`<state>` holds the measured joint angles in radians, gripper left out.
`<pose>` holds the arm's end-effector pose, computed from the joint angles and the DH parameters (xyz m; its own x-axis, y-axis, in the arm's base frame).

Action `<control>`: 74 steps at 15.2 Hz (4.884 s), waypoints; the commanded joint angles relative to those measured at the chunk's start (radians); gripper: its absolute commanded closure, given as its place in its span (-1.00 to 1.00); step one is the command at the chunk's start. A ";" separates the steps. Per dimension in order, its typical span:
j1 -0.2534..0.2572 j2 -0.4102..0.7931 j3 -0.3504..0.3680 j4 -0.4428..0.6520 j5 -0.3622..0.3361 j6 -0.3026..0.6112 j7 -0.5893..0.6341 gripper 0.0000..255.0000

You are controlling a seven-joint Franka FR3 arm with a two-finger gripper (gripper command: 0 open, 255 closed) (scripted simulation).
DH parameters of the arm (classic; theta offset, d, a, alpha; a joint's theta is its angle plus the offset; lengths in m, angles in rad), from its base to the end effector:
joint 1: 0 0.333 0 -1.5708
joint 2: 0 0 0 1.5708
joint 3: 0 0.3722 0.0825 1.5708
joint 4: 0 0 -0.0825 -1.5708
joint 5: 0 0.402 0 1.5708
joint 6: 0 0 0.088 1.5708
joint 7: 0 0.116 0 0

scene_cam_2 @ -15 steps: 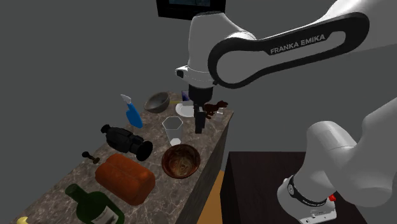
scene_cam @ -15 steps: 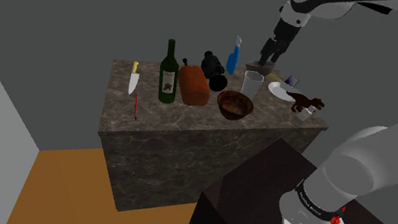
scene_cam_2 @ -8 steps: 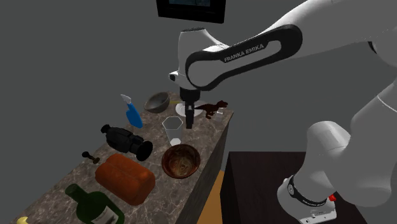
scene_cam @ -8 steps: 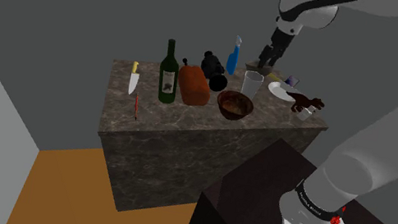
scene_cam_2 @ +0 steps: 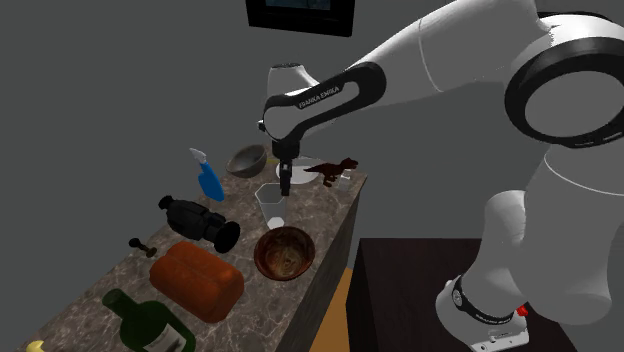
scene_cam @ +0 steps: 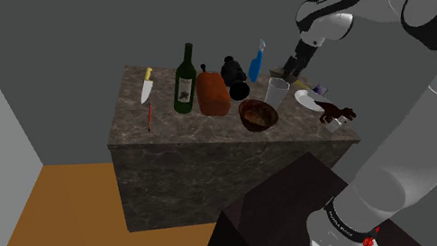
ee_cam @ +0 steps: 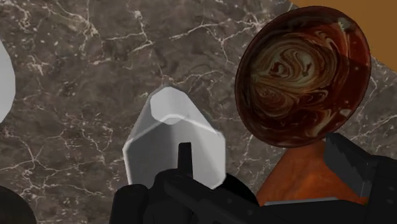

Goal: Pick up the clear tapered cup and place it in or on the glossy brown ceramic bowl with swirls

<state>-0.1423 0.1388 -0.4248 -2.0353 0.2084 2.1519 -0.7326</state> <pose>0.5119 -0.3057 0.4196 0.9965 0.0502 0.0675 0.0565 -0.9939 -0.0950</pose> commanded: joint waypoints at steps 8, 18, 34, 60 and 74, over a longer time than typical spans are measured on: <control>-0.140 0.368 0.019 0.333 0.158 -0.033 -0.157 -1.00; -0.159 0.454 0.044 0.346 0.196 0.033 -0.183 -1.00; -0.159 0.454 0.044 0.346 0.196 0.033 -0.183 1.00; -0.138 0.300 -0.005 0.472 0.106 -0.231 -0.104 1.00; -0.008 0.019 -0.003 0.252 -0.013 -0.247 0.048 1.00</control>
<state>-0.1687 0.1940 -0.4322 -1.7495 0.2114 1.9003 -0.7105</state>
